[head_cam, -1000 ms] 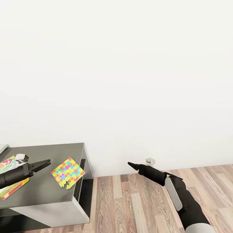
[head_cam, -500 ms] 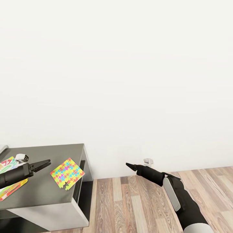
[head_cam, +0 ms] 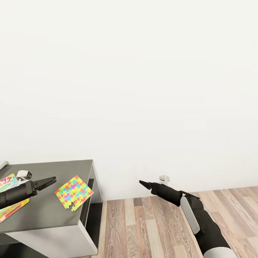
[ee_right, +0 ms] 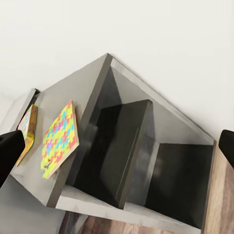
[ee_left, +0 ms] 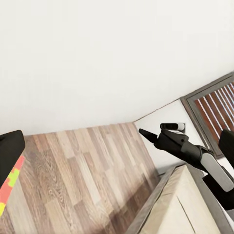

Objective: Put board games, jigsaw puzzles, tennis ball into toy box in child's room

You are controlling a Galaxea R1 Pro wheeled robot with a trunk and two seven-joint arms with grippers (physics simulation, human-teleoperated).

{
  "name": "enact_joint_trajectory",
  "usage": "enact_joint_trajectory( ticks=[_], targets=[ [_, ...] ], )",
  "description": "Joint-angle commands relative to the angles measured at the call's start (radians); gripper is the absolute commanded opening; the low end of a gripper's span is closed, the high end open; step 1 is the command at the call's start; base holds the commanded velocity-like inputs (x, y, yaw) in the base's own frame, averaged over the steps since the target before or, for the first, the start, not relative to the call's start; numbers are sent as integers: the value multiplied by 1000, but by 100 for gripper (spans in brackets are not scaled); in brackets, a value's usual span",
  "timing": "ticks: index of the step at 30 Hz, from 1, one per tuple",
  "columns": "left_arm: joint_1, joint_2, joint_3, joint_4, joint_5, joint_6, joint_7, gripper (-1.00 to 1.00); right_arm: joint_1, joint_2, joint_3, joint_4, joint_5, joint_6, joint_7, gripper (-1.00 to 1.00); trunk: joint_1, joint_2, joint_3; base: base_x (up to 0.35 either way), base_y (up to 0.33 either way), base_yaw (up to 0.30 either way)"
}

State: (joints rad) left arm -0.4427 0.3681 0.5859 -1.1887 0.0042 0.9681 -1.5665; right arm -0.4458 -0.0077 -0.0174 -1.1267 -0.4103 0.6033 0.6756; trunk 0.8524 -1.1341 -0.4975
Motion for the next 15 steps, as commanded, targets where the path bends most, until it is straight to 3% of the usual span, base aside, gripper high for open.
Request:
enact_joint_trajectory(
  ticks=[1, 15],
  targets=[
    [-1, 0, 0, 0, -1, 11, -4, 100, -1, 0, -1, 0, -6, 7, 1, 100, 4, -8, -3, 0, 0, 0],
    [-1, 0, 0, 0, -1, 11, -4, 100, -1, 0, -1, 2, -6, 7, -3, 100, 58, -106, -35, 0, 0, 0]
  ],
)
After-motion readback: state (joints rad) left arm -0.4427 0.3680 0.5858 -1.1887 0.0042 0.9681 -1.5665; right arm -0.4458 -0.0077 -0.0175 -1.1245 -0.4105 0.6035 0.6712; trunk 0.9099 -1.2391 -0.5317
